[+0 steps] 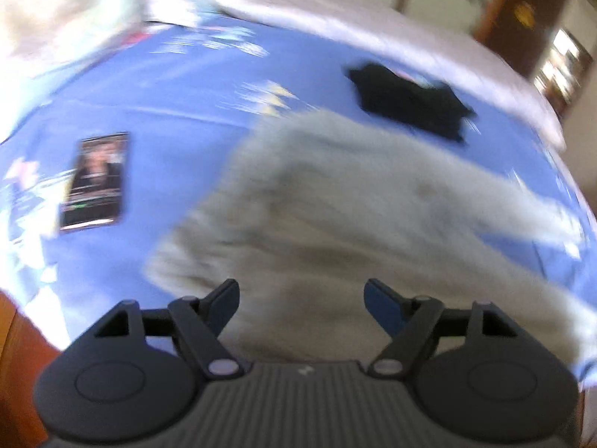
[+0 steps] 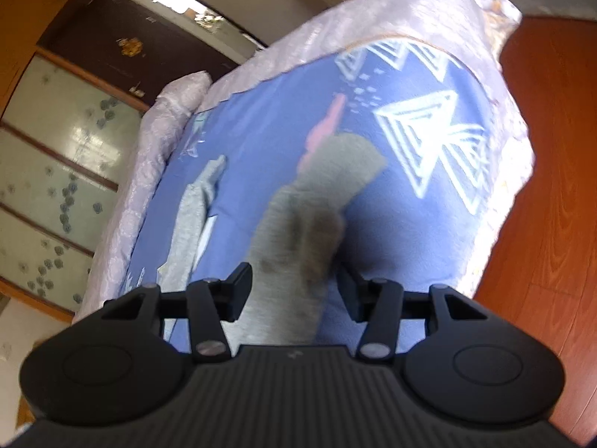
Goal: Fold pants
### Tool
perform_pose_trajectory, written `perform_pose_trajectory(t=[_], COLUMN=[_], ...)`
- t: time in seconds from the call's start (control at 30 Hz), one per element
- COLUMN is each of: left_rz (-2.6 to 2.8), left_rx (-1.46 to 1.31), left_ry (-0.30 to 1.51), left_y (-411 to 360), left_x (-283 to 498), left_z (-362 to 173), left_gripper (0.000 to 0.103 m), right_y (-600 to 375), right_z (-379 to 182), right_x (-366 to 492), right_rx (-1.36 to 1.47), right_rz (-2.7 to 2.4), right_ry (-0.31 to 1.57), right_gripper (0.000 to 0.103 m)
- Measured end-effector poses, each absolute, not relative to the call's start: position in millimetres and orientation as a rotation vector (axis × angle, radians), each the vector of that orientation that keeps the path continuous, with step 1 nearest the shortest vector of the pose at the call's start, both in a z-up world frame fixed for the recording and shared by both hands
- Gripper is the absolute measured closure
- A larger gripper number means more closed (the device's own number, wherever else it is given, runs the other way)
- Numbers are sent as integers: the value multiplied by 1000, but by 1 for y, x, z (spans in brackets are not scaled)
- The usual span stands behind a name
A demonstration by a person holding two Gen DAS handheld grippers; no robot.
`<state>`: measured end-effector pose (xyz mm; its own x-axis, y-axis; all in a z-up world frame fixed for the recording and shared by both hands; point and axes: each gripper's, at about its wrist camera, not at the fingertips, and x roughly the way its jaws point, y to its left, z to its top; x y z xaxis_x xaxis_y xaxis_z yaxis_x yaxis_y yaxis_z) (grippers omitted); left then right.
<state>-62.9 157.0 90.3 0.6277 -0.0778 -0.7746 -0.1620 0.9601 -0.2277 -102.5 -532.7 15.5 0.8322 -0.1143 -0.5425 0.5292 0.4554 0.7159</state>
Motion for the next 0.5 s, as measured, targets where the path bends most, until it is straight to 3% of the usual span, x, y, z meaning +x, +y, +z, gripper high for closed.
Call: perform_pose_trajectory(t=[0.23, 0.5], left_rz=[117, 135], left_rx=[-334, -76], left_ry=[868, 828], left_y=[185, 161], left_x=[-31, 104], left_z=[105, 115], left_gripper=[28, 26], right_y=[-493, -488], right_z=[52, 93], right_x=[-69, 12], right_rx=[859, 692], right_rz=[-323, -341], right_ry=[436, 470], right_gripper=[49, 49])
